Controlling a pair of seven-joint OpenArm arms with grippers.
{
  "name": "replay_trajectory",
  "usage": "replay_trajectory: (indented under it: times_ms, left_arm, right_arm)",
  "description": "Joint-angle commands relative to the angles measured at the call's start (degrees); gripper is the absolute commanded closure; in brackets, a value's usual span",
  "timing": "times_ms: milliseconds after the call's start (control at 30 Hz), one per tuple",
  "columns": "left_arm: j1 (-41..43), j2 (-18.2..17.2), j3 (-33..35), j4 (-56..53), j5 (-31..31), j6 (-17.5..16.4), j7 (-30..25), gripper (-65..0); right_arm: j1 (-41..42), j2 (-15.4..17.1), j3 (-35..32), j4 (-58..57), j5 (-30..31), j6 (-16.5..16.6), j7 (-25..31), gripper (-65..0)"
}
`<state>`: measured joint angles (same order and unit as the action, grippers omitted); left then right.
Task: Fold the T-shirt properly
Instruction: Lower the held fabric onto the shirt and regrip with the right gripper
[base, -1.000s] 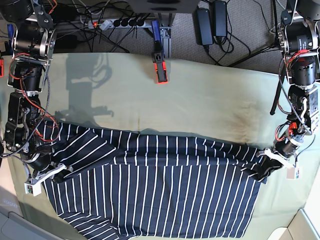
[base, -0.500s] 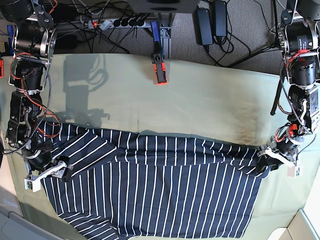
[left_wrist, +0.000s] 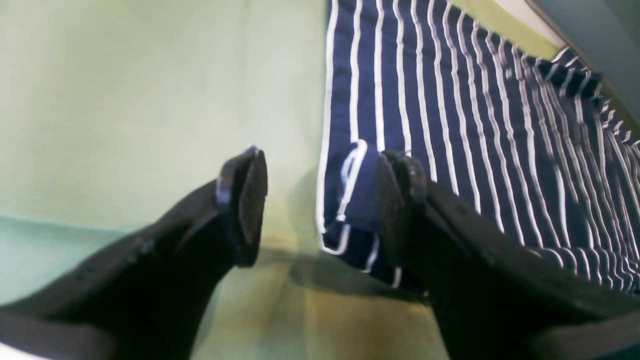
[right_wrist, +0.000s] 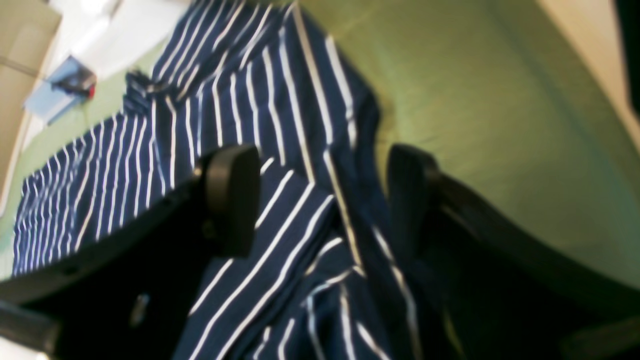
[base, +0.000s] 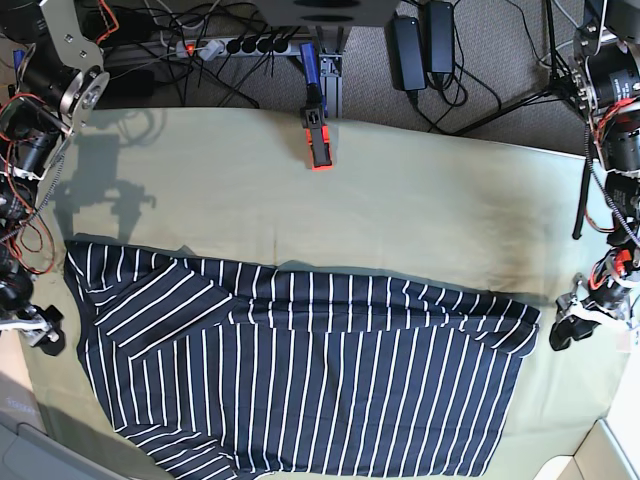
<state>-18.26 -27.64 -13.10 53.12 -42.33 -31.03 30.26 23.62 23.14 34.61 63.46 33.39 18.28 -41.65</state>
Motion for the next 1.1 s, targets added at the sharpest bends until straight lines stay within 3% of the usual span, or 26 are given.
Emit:
replay_trajectory:
  times_ms: [0,167,267,400,533,833,1067]
  left_arm:
    - [-1.6,-1.1,-0.2,0.9,-1.3,0.4,-0.6,-38.0]
    - [-0.8,-1.0,-0.2,0.9,-2.9,-0.5,1.3,-38.0]
    - [0.8,-0.6,-0.2,0.9,-4.7,-3.0,1.9,-38.0]
    - [2.6,-0.2,-0.2,1.2,-7.2,-3.8,2.8,-38.0]
    - [4.6,0.1,-0.2,3.3,-8.1,-4.4,3.5,-37.9]
    - [5.0,1.1,-0.2,4.0,-9.4,-4.4,3.8,-37.9]
    - [5.0,1.1,-0.2,4.0,-9.3,-4.4,4.5,-37.9]
  right_arm:
    - [0.5,2.0,0.6,0.8,1.2,3.0,1.0,-39.7]
    - [-4.3,4.7,0.7,0.8,2.3,3.0,0.0,-39.7]
    - [-7.9,4.9,0.8,0.8,3.4,3.0,-0.4,-39.7]
    - [-11.1,4.6,0.8,0.8,4.5,3.0,-0.4,-39.7]
    - [-11.9,3.4,0.8,0.8,5.2,3.0,-0.4,-39.7]
    - [-11.8,-3.3,0.8,0.8,4.5,3.0,0.9,-39.7]
    - [-11.7,-3.9,1.0,0.8,4.5,3.0,1.7,-39.7]
